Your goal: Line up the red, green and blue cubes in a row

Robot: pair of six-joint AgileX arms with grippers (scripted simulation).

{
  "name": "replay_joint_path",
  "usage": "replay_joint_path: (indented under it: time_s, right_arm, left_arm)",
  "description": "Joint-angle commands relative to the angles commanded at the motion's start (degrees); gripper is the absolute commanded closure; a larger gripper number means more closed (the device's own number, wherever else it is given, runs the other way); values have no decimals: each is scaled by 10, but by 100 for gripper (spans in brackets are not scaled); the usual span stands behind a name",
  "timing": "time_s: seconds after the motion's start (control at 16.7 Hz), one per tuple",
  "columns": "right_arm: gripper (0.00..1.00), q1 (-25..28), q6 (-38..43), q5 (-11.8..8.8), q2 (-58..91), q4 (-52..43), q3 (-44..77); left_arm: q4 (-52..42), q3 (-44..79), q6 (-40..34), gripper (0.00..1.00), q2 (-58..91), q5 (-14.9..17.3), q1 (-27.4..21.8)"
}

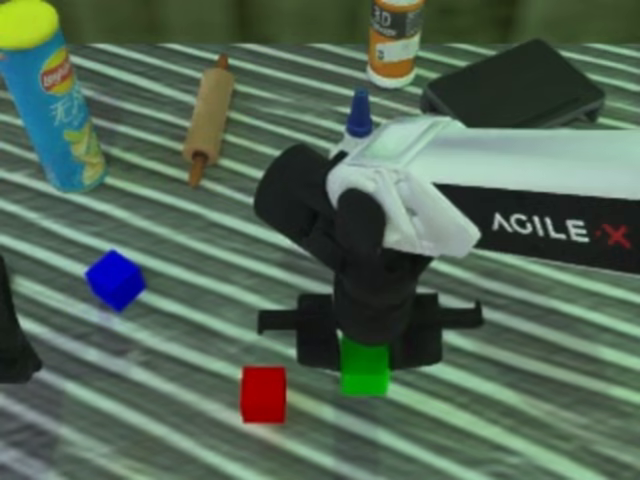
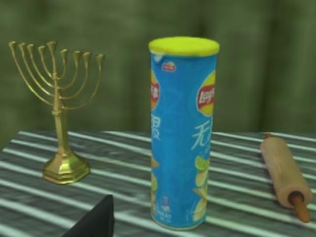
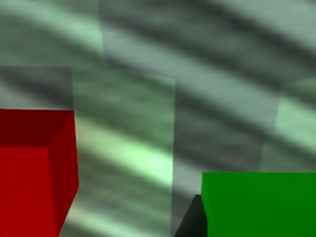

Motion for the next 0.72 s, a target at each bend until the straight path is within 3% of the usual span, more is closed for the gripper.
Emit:
replay_joint_path:
  time_s: [0.24,0.48,0.72]
  right_arm:
    - [100,1,2,3,21,63,-43]
    - [100,2,2,3,23,67,-46]
    - [70,2,2,3,23,67,-46]
  left_arm:
    - [0,0,0,0,0,0,0]
    - [0,0,0,0,0,0,0]
    - [0,0,0,0,0,0,0]
